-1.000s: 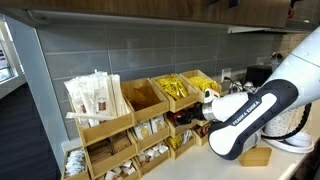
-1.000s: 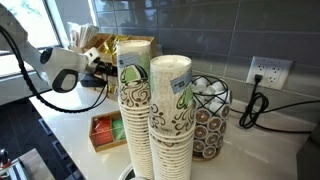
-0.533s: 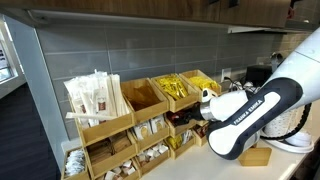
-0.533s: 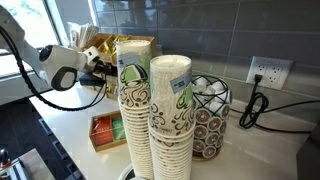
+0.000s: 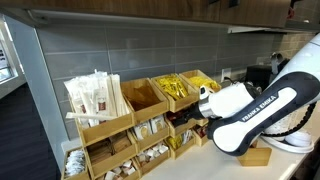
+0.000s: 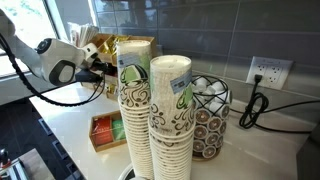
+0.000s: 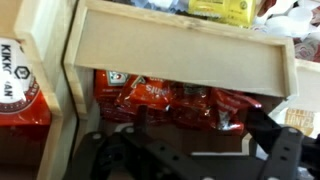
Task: Pick up the red sachets from the counter and put them in the second middle tray from the right
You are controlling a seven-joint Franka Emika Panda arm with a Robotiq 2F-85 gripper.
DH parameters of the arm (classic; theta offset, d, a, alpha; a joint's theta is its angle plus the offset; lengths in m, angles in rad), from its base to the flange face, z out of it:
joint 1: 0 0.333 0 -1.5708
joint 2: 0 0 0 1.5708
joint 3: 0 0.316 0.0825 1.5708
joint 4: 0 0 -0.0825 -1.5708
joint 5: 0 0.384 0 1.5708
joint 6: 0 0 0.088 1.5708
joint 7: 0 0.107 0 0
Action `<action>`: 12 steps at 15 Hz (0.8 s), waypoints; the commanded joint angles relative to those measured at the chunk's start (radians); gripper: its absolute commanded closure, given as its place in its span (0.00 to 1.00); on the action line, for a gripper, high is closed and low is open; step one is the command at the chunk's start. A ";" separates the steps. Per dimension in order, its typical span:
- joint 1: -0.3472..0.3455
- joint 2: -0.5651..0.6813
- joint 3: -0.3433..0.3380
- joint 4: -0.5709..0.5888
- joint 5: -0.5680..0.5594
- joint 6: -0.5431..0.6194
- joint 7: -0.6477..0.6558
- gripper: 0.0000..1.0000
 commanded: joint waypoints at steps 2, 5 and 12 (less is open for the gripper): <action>-0.002 -0.068 -0.012 -0.033 -0.017 -0.085 0.000 0.00; 0.003 -0.124 -0.021 -0.050 -0.019 -0.144 0.006 0.00; 0.057 -0.292 -0.073 -0.099 -0.079 -0.361 0.018 0.00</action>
